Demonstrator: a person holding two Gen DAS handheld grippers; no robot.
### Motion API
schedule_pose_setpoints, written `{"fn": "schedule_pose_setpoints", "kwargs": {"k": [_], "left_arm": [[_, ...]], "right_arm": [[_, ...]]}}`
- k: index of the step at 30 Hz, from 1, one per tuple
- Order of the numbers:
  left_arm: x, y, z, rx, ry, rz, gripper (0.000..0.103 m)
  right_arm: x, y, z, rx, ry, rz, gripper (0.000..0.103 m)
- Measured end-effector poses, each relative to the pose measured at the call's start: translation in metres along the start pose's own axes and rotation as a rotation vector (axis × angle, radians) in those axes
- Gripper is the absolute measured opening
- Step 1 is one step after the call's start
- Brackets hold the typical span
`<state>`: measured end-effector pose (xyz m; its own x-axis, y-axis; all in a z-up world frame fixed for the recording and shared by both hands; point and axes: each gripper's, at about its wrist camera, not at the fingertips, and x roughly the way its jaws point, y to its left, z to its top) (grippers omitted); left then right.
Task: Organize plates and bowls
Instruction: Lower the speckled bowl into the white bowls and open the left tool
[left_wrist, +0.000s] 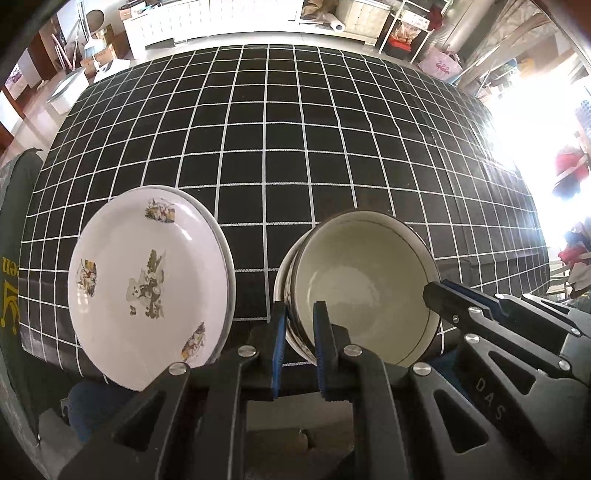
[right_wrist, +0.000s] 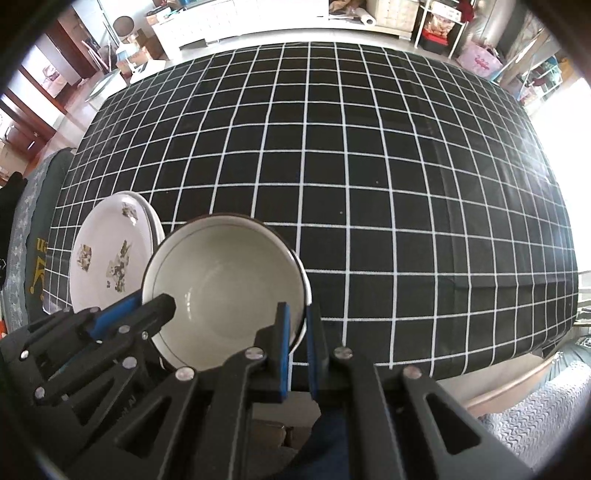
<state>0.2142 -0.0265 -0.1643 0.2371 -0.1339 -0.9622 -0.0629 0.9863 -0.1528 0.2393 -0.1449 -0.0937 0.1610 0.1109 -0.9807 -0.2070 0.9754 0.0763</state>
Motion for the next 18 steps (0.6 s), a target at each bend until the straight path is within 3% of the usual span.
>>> {"fn": "schedule_pose_setpoints", "kwargs": {"k": [18], "left_arm": [[-0.0003, -0.0045, 0.0015, 0.002, -0.004, -0.008, 0.012]], "right_arm": [[0.0044, -0.0037, 0.0011, 0.012, 0.008, 0.018, 0.012]]}}
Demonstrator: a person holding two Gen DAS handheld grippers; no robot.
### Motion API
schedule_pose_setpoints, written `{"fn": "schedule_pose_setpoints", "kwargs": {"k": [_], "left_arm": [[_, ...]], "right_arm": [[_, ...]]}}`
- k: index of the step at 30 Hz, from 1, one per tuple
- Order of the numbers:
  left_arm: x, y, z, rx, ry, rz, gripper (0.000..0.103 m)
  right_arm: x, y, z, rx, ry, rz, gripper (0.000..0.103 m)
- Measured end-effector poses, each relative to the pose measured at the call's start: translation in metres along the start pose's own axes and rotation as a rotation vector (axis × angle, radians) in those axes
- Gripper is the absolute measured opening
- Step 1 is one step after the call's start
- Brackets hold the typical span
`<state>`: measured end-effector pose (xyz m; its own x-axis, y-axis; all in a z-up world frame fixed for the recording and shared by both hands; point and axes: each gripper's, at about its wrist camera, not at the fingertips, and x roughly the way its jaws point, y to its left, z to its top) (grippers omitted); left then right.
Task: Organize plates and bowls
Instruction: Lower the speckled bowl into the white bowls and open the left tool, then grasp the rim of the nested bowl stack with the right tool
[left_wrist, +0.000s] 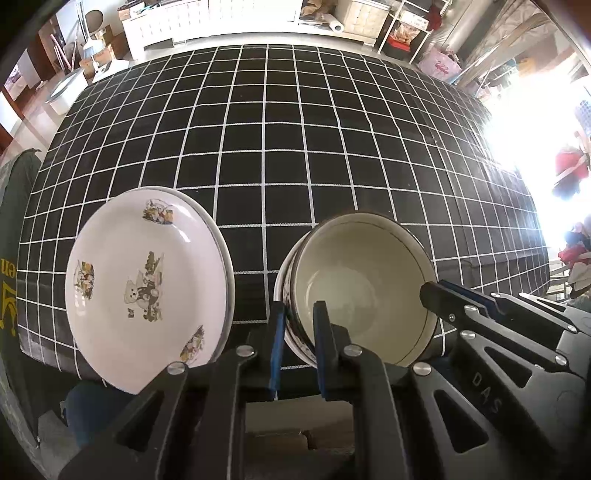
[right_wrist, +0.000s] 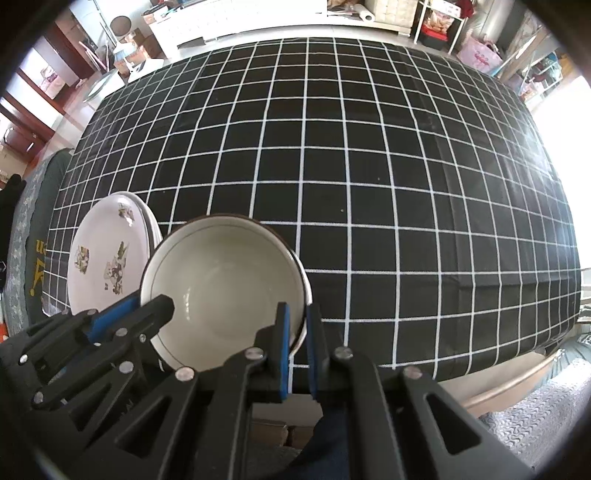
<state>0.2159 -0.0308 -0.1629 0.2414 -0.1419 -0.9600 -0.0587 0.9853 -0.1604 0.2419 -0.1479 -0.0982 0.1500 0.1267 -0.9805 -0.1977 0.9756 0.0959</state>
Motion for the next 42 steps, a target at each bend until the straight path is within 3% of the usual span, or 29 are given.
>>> {"fn": "schedule_pose_setpoints", "kwargs": {"k": [6, 8, 12, 14, 16, 18, 28, 37, 42], "left_arm": [[-0.003, 0.006, -0.003, -0.011, -0.011, -0.030, 0.012], [-0.008, 0.007, -0.004, -0.002, -0.028, -0.027, 0.016], [-0.020, 0.015, -0.005, -0.012, -0.073, -0.027, 0.033], [-0.023, 0.022, -0.004, -0.032, -0.087, -0.029, 0.047], [-0.025, 0.028, -0.004, -0.047, -0.099, -0.038, 0.048], [-0.026, 0.033, -0.004, -0.059, -0.107, -0.049, 0.049], [-0.025, 0.037, -0.011, -0.053, -0.126, -0.173, 0.058], [0.000, 0.052, -0.003, -0.118, -0.050, -0.296, 0.058], [0.016, 0.051, 0.003, -0.102, -0.015, -0.334, 0.060]], "right_arm": [[-0.010, 0.003, -0.004, -0.040, -0.059, -0.012, 0.013], [-0.011, -0.002, -0.002, -0.024, -0.063, -0.006, 0.016], [-0.016, -0.016, -0.001, 0.015, -0.078, -0.016, 0.039], [-0.020, -0.022, -0.002, 0.032, -0.081, 0.001, 0.050], [-0.024, -0.024, -0.004, 0.043, -0.094, -0.001, 0.061], [-0.028, -0.027, -0.006, 0.061, -0.102, 0.001, 0.065], [-0.033, -0.025, -0.020, 0.096, -0.135, 0.121, 0.066], [-0.025, -0.039, -0.022, 0.196, -0.179, 0.173, 0.077], [-0.009, -0.044, -0.017, 0.242, -0.143, 0.204, 0.081]]}}
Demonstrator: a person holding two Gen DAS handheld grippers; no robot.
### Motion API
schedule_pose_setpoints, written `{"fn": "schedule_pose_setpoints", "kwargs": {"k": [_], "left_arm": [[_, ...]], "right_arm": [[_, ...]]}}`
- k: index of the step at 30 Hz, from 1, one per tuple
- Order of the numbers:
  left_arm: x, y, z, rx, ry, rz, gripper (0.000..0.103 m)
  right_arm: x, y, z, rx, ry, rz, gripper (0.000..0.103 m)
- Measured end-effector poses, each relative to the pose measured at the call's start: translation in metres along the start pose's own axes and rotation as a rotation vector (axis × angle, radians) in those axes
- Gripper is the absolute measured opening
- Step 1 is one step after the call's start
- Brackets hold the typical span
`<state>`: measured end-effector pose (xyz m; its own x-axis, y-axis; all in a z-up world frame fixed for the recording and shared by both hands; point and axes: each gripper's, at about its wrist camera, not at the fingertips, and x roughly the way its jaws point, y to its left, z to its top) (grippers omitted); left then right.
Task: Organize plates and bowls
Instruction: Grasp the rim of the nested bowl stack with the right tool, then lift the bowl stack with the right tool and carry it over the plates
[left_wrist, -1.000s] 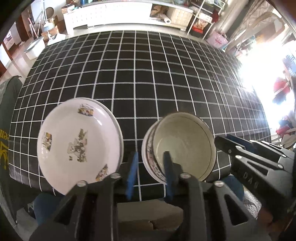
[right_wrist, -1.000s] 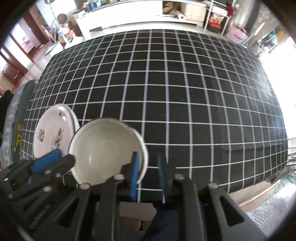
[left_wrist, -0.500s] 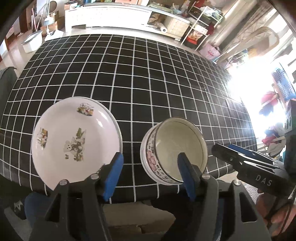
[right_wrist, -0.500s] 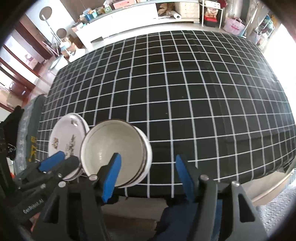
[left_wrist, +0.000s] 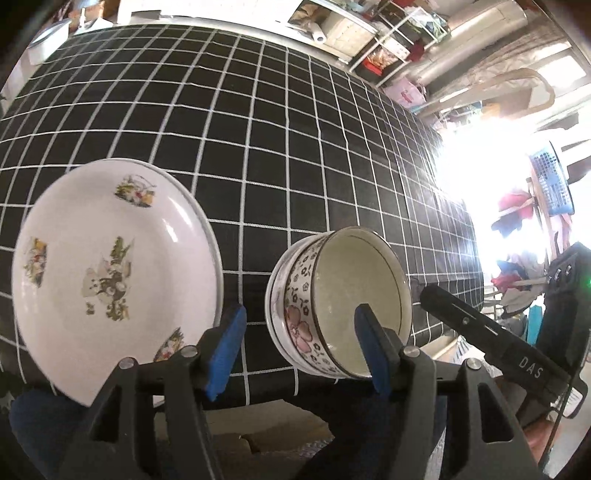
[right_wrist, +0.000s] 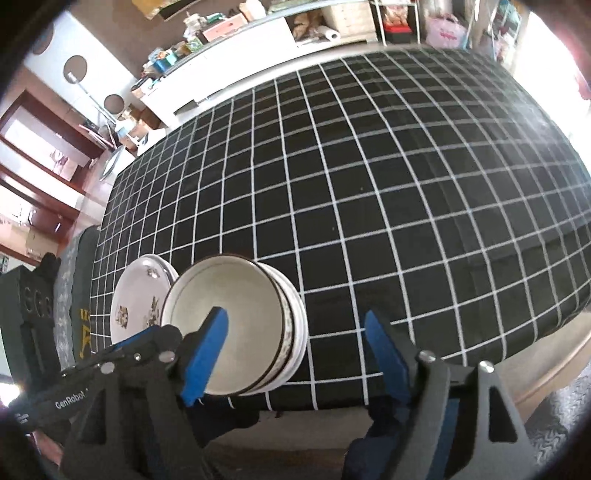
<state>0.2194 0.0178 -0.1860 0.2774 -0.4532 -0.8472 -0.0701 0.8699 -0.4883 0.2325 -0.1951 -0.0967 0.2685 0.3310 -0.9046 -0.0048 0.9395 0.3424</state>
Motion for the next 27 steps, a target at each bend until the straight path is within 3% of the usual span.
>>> {"fn": "schedule_pose_setpoints", "kwargs": {"k": [3, 15, 19, 27], "left_arm": [[0.011, -0.003, 0.003, 0.029, 0.012, -0.033, 0.065], [0.050, -0.016, 0.004, 0.123, 0.078, -0.034, 0.073], [0.067, -0.021, 0.001, 0.162, 0.095, -0.006, 0.074], [0.098, -0.026, -0.005, 0.198, 0.147, 0.031, 0.079]], "right_arm": [[0.008, -0.001, 0.001, 0.012, 0.013, 0.003, 0.081], [0.037, -0.010, 0.001, 0.055, 0.069, 0.041, 0.087], [0.042, -0.013, 0.002, 0.059, 0.083, 0.064, 0.094], [0.056, -0.021, -0.001, 0.069, 0.122, 0.066, 0.099]]}}
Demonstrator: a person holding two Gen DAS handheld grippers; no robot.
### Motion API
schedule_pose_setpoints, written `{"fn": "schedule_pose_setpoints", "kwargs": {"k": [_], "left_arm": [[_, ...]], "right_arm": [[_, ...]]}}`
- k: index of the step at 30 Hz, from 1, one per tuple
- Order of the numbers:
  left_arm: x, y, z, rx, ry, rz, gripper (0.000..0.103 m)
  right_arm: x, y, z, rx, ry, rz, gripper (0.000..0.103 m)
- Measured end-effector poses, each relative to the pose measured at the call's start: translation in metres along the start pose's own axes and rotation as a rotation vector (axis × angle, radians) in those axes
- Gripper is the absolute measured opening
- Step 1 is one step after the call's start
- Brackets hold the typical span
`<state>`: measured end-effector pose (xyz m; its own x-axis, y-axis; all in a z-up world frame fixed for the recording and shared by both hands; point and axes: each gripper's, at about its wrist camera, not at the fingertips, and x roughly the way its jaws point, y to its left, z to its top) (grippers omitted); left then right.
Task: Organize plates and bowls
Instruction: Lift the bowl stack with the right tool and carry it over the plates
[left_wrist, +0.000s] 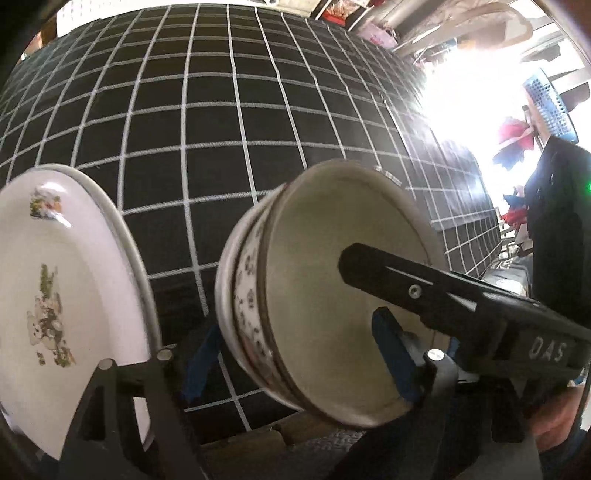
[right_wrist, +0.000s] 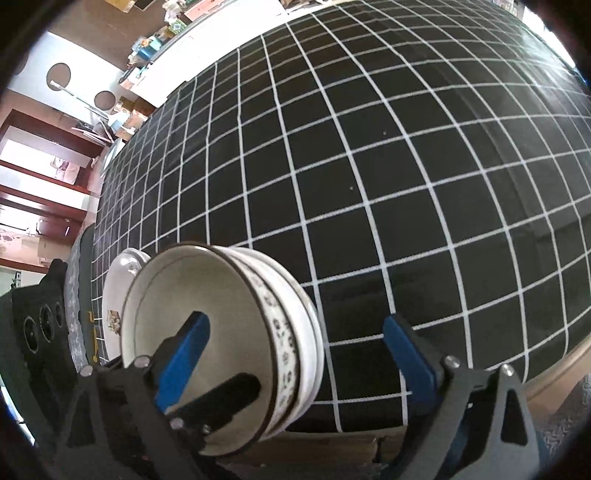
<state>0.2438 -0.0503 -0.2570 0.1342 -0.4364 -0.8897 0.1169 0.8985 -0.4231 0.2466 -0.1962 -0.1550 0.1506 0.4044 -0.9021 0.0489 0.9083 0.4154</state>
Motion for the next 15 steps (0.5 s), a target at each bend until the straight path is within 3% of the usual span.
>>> {"fn": "schedule_pose_setpoints", "kwargs": {"k": [4, 15], "left_arm": [[0.011, -0.011, 0.002, 0.019, 0.009, 0.024, 0.084], [0.025, -0.030, 0.019, 0.039, 0.008, 0.065, 0.084]], "right_arm": [[0.007, -0.005, -0.002, 0.017, 0.041, 0.030, 0.101], [0.009, -0.039, -0.002, 0.105, 0.095, 0.066, 0.101]]}}
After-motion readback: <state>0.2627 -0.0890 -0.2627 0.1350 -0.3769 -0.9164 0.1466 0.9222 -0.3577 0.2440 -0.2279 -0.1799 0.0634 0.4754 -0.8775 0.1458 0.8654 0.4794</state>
